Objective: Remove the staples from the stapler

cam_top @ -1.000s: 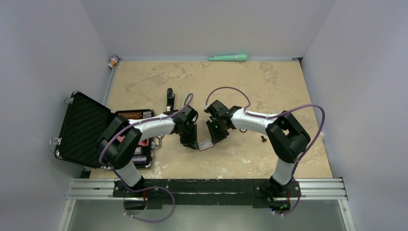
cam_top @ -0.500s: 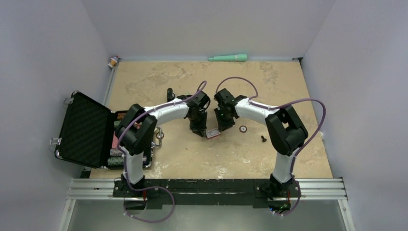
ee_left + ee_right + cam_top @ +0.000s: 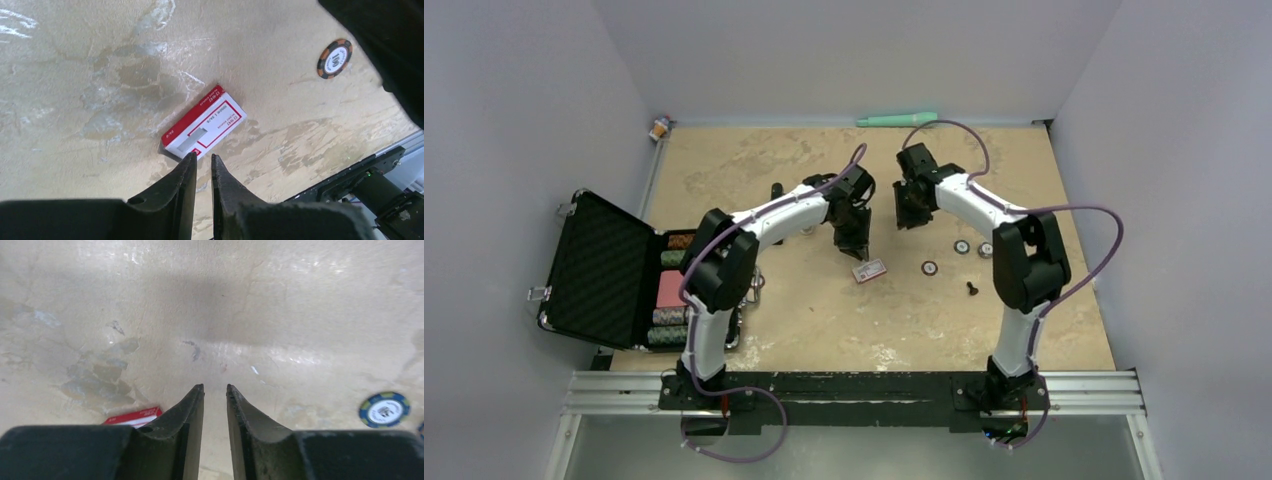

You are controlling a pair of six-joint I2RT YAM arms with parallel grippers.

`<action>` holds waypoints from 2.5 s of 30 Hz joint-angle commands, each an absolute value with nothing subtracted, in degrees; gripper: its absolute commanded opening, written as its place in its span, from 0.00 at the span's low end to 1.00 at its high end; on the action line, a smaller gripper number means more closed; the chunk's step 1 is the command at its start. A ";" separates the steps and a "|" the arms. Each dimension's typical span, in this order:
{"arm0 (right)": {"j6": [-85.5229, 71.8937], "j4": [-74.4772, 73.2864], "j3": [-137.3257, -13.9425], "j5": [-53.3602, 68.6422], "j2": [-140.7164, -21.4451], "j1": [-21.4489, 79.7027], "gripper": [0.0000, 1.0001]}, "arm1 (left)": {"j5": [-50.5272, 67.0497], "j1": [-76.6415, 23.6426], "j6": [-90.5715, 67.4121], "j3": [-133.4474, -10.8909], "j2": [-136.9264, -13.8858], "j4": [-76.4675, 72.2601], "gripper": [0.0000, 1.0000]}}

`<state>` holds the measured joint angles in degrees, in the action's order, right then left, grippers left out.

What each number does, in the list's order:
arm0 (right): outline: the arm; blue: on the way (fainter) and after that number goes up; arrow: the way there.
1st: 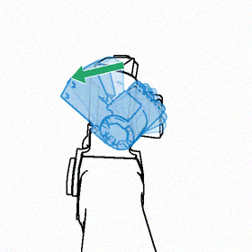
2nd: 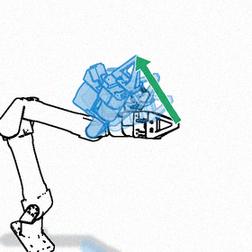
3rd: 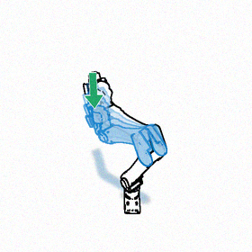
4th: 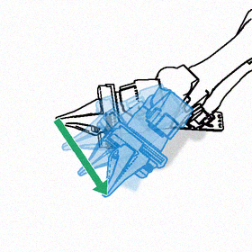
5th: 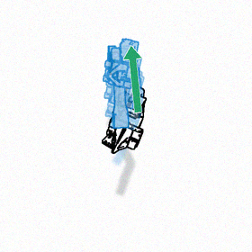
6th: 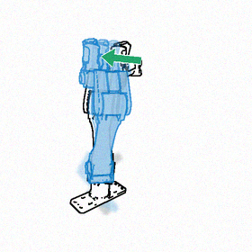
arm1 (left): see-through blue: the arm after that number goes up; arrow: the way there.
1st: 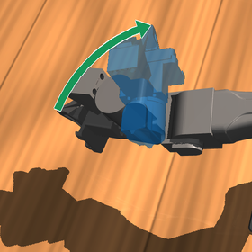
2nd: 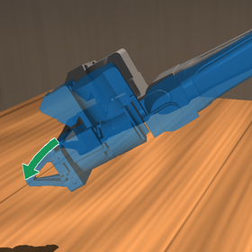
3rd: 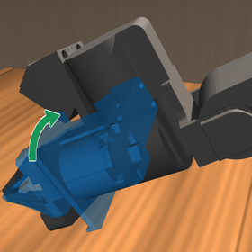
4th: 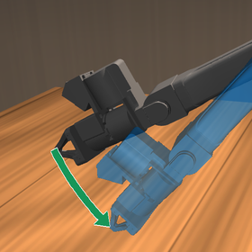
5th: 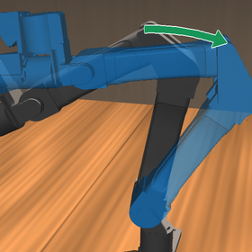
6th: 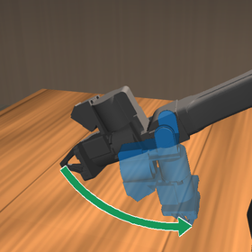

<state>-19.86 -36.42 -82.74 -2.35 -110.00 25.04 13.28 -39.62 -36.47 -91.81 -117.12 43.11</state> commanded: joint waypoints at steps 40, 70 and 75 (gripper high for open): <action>-32.46 -15.91 -48.89 -4.50 -26.30 24.71 0.95 | -12.68 -33.09 -17.63 -46.90 -25.34 45.57 1.00; -37.08 -21.30 -43.09 -3.24 -21.10 24.74 0.99 | -13.10 -33.10 -20.30 -44.56 -22.00 46.94 1.00; -37.82 -21.79 -43.09 -4.23 -21.56 24.70 0.99 | -12.92 -33.07 -20.22 -44.55 -21.93 46.87 1.00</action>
<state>-36.47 -22.31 -42.59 -2.07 -20.97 24.53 -13.06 -33.39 -19.53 -45.08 -21.76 48.64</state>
